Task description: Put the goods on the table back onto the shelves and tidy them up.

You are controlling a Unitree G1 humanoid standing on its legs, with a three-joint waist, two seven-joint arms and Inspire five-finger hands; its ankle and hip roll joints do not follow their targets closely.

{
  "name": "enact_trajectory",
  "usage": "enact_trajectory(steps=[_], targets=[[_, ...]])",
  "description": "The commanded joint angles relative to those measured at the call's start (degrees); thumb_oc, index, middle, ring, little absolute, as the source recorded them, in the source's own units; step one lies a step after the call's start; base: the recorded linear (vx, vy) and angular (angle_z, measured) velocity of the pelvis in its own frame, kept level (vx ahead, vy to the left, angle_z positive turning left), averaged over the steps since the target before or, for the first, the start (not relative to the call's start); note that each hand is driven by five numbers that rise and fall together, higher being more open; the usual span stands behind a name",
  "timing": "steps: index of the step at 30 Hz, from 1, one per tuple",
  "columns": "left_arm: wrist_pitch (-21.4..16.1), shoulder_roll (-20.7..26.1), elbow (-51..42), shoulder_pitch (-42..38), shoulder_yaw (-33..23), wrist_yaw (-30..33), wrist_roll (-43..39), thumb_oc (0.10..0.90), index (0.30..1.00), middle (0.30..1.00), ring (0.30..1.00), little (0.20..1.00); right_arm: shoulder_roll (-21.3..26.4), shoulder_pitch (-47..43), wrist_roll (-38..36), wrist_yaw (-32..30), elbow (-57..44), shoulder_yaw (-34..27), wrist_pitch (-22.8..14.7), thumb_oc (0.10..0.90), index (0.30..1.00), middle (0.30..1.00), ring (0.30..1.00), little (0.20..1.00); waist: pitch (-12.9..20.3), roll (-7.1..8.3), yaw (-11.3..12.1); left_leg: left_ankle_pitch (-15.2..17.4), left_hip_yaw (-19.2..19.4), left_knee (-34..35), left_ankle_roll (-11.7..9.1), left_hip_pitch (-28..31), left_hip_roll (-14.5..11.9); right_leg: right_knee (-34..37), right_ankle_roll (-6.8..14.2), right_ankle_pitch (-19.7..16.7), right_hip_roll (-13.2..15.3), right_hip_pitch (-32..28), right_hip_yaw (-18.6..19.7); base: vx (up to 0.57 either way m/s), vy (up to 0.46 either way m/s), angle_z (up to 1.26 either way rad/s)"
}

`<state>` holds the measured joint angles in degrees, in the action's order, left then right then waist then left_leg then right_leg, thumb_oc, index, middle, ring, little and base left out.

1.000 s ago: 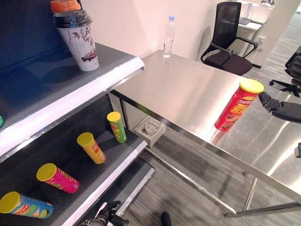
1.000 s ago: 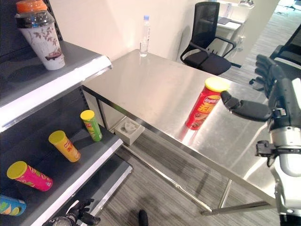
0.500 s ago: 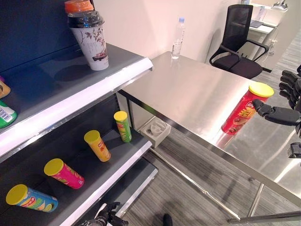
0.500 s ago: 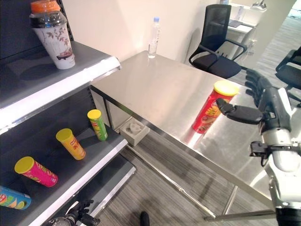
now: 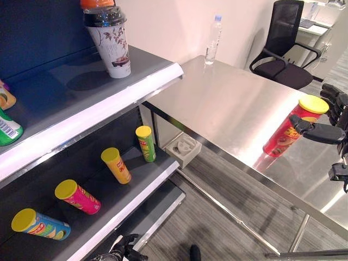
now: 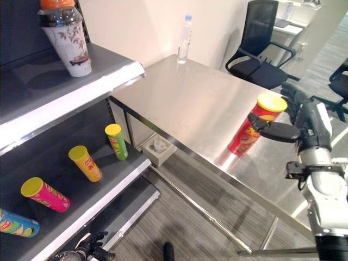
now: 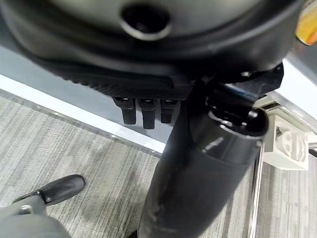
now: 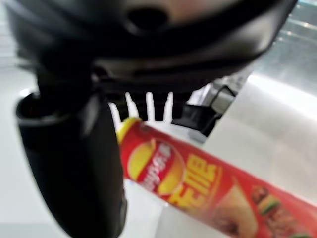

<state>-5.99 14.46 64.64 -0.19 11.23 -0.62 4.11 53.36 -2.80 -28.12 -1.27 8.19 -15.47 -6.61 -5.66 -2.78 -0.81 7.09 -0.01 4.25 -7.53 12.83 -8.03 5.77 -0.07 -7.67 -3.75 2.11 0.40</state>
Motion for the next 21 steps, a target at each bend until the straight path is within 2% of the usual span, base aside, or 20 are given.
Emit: enact_trajectory(steps=[1,21], targets=[[-1.75,3.87,1.80,-3.73,5.60,0.36,-1.13,0.800,0.900,0.900,0.900,0.900,6.63,-6.82,-1.14,-1.45,2.90,-2.19,-3.90,0.800,0.900,0.900,0.900,0.900,5.91,1.79,1.65,-9.26,1.49,0.75,-5.62,-1.60,-5.32,-7.33,4.34,11.83,1.16,-1.80,1.52,0.00,-0.023,0.11],[-1.45,4.73,1.68,-3.32,5.52,0.39,-1.13,0.800,0.900,0.900,0.900,0.900,6.09,-9.54,-0.36,-2.81,6.02,0.00,-3.64,0.800,0.900,0.900,0.900,0.900,5.54,1.98,2.69,-10.49,0.41,0.75,-6.12,-2.36,-6.31,-7.84,3.77,12.59,0.91,-2.22,-0.10,0.00,-0.013,0.03]])
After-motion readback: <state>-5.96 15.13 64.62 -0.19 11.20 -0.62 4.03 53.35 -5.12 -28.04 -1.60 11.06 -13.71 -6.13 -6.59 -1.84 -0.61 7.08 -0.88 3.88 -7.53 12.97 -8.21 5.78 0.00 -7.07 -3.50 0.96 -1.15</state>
